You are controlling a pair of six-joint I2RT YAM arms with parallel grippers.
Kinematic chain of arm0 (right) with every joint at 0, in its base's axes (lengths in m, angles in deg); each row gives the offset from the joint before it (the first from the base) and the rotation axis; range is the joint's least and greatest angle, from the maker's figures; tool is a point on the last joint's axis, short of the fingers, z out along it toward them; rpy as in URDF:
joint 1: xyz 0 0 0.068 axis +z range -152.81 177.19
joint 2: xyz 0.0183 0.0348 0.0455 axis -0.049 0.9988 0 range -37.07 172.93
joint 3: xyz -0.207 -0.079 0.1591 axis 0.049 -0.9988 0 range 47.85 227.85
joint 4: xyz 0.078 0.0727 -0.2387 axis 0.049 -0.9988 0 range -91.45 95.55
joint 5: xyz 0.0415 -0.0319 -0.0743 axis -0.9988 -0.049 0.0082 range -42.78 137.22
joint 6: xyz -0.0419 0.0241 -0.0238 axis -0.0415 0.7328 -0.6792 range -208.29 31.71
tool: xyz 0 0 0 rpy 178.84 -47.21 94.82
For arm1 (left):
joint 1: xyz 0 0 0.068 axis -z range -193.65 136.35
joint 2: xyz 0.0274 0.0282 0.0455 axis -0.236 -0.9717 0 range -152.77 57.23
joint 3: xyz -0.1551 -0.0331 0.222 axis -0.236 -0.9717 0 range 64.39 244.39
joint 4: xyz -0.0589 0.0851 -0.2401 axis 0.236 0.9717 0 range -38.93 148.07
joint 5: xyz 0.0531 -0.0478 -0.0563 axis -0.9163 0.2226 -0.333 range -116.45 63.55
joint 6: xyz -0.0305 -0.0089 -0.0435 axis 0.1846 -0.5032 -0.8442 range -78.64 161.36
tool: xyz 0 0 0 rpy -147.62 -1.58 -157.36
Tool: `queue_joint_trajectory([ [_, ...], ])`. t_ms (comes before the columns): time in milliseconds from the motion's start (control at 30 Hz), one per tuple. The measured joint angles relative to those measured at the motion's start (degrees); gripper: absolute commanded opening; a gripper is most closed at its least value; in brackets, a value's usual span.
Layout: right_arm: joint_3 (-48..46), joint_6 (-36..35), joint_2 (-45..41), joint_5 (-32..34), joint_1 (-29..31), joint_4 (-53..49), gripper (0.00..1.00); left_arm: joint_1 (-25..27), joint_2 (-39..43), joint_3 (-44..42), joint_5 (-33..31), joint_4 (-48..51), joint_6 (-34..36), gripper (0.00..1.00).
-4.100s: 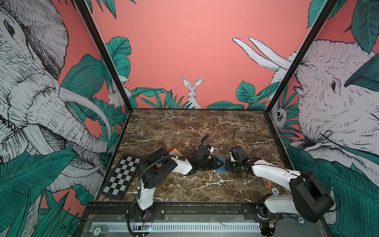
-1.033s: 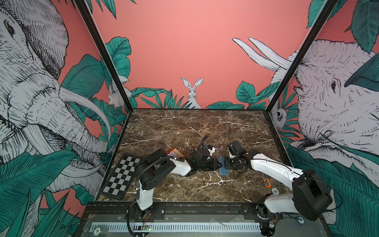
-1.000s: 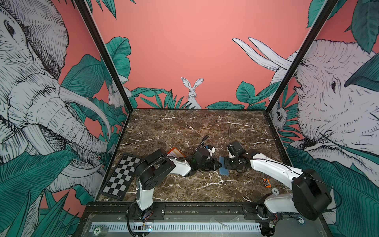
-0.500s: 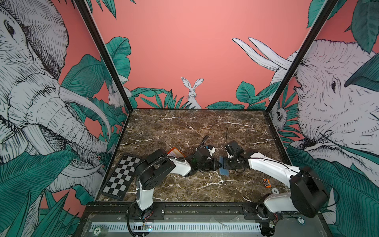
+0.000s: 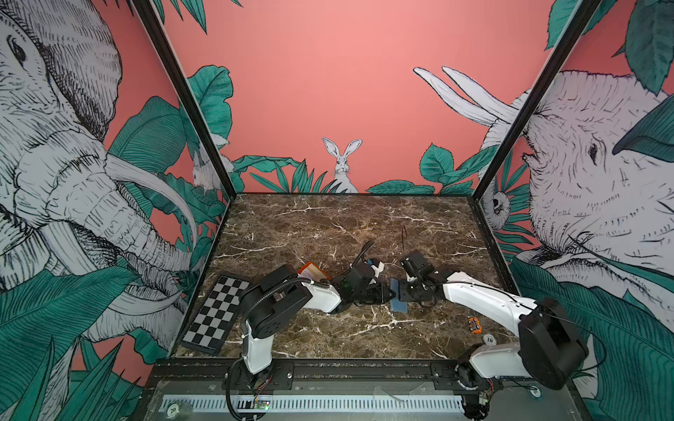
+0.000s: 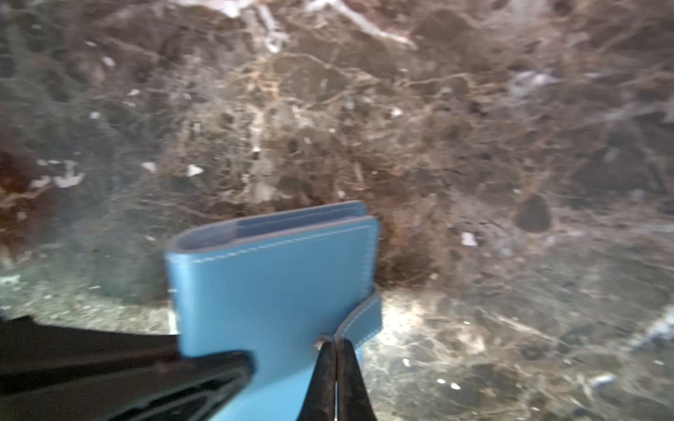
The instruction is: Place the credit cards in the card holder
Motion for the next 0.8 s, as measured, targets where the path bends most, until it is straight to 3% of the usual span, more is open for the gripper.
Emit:
queue_joint_trajectory([
  [800, 0.0, 0.0, -3.1, -0.2, -0.1, -0.1, 0.00, 0.0, 0.2, 0.1, -0.5, 1.8, 0.7, 0.00],
])
